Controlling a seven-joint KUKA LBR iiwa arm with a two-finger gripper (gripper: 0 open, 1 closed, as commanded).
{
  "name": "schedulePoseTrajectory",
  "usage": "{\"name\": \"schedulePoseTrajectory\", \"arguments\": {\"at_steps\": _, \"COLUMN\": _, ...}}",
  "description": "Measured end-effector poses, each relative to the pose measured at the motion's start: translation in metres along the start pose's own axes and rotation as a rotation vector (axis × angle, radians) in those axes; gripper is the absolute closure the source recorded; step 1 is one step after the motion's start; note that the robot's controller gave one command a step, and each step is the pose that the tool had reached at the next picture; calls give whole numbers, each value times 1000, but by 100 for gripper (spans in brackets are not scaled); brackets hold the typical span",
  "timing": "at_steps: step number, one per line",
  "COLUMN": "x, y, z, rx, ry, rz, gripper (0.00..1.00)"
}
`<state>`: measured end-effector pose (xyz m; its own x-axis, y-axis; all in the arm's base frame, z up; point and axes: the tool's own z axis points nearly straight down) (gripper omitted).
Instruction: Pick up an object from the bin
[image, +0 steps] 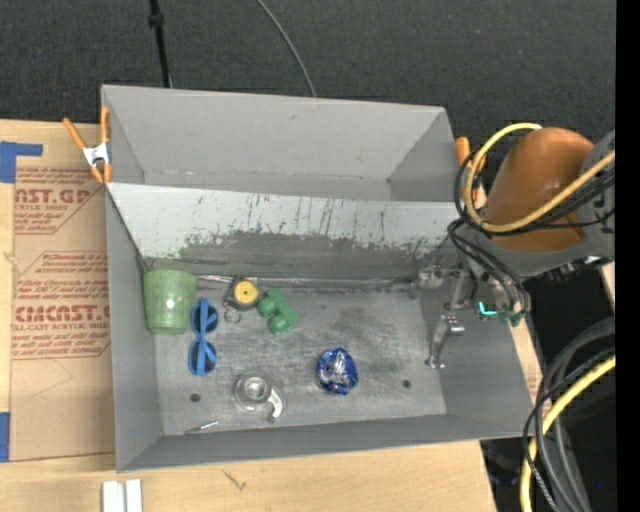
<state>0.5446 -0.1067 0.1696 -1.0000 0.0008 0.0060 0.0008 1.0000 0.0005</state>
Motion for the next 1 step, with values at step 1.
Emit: {"name": "schedulePoseTrajectory", "arguments": {"at_steps": 1, "x": 29, "y": 53, "z": 100, "rx": 1, "ry": -16, "rz": -39, "gripper": 0}}
